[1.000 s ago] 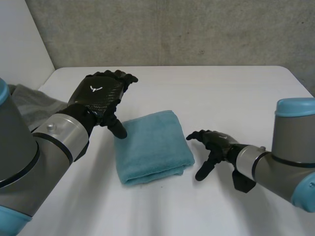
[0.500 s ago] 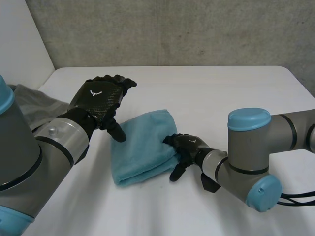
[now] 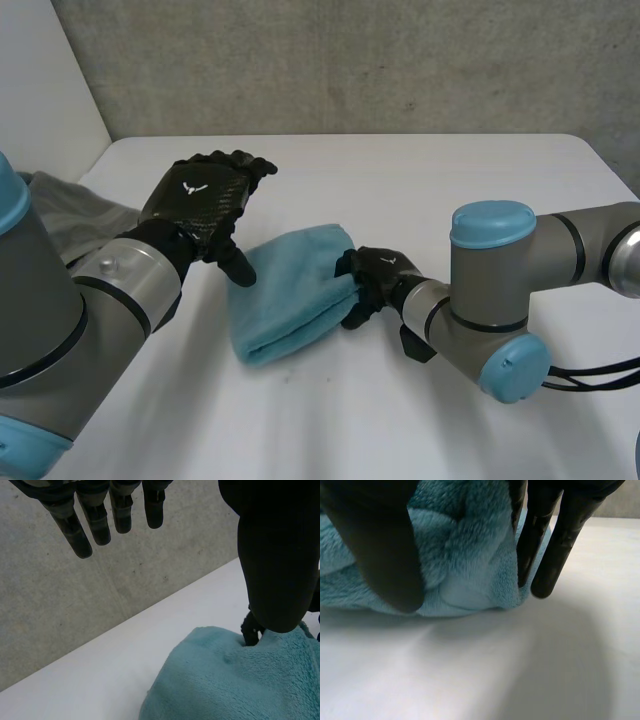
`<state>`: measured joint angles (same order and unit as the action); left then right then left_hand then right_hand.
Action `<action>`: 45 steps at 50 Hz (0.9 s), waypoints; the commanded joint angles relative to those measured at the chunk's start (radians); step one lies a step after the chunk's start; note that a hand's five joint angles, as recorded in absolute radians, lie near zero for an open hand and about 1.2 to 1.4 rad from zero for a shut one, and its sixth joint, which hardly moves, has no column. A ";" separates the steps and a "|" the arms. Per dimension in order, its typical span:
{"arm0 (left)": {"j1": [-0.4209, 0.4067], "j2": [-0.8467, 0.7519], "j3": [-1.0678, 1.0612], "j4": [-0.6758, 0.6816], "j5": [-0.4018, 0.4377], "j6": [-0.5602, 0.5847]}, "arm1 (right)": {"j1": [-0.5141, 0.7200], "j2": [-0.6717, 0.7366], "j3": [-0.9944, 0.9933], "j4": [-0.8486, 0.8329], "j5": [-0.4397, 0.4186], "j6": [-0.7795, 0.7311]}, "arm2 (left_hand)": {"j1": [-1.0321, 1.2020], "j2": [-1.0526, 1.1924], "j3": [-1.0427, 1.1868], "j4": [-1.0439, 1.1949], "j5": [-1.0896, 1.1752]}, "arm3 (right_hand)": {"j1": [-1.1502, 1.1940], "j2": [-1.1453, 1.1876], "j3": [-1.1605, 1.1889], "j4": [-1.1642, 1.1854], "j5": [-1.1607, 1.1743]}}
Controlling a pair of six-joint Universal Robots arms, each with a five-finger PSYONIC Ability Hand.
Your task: Fold the laundry.
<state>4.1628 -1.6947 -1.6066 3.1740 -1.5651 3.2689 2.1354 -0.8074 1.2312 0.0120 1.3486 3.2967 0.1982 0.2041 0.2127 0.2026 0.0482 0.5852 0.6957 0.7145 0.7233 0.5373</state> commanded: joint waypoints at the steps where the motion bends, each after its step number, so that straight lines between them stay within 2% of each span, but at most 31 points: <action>1: 0.010 0.000 -0.003 0.000 -0.001 0.000 | 0.000 -0.007 -0.007 0.037 0.000 0.001 | 0.001 -0.005 -0.014 -0.004 -0.024 | -0.063 -0.173 -0.192 -0.201 -0.189; 16: 0.020 0.000 -0.018 0.010 0.000 0.002 | -0.008 -0.026 -0.010 0.071 0.000 0.058 | 0.001 -0.005 -0.014 -0.004 -0.024 | 0.046 -0.065 -0.084 -0.092 -0.081; 22: 0.020 -0.002 -0.021 0.020 0.000 0.002 | -0.003 -0.013 -0.022 0.065 -0.003 0.069 | 0.004 -0.002 -0.011 -0.001 -0.021 | 0.354 0.243 0.224 0.215 0.227; 23: 0.020 -0.002 -0.021 0.020 0.000 0.002 | -0.002 -0.003 -0.032 0.063 -0.003 0.069 | 0.004 -0.002 -0.011 -0.001 -0.021 | 0.517 0.406 0.388 0.379 0.390; 26: 0.020 -0.002 -0.021 0.021 0.000 0.002 | -0.002 0.028 -0.056 0.065 -0.003 0.066 | 0.004 -0.002 -0.011 -0.001 -0.021 | 0.805 0.695 0.676 0.667 0.679; 30: 0.022 -0.003 -0.021 0.023 0.000 0.002 | -0.002 0.070 -0.119 0.066 -0.014 0.057 | 0.001 -0.005 -0.014 -0.004 -0.024 | 0.811 0.701 0.682 0.673 0.684; 34: 0.028 -0.006 -0.023 0.026 0.000 0.002 | -0.002 0.119 -0.206 0.059 -0.014 0.020 | 0.001 -0.005 -0.014 -0.004 -0.024 | 0.811 0.701 0.682 0.673 0.684; 38: 0.040 -0.008 -0.027 0.026 0.000 0.002 | -0.003 0.184 -0.353 0.057 -0.014 -0.083 | 0.001 -0.005 -0.014 -0.004 -0.024 | 0.811 0.701 0.682 0.673 0.684; 45: 0.056 -0.017 -0.029 0.026 0.000 0.000 | -0.060 0.345 -0.716 0.054 -0.006 -0.203 | 0.001 -0.005 -0.014 -0.004 -0.024 | 0.811 0.701 0.682 0.673 0.684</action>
<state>4.2067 -1.7045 -1.6334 3.2000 -1.5647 3.2703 2.1269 -0.5852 0.7897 0.0682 1.3355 3.1736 0.1983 0.2042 0.2127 0.2025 0.0482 0.8893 1.1608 1.1537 1.1866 0.9008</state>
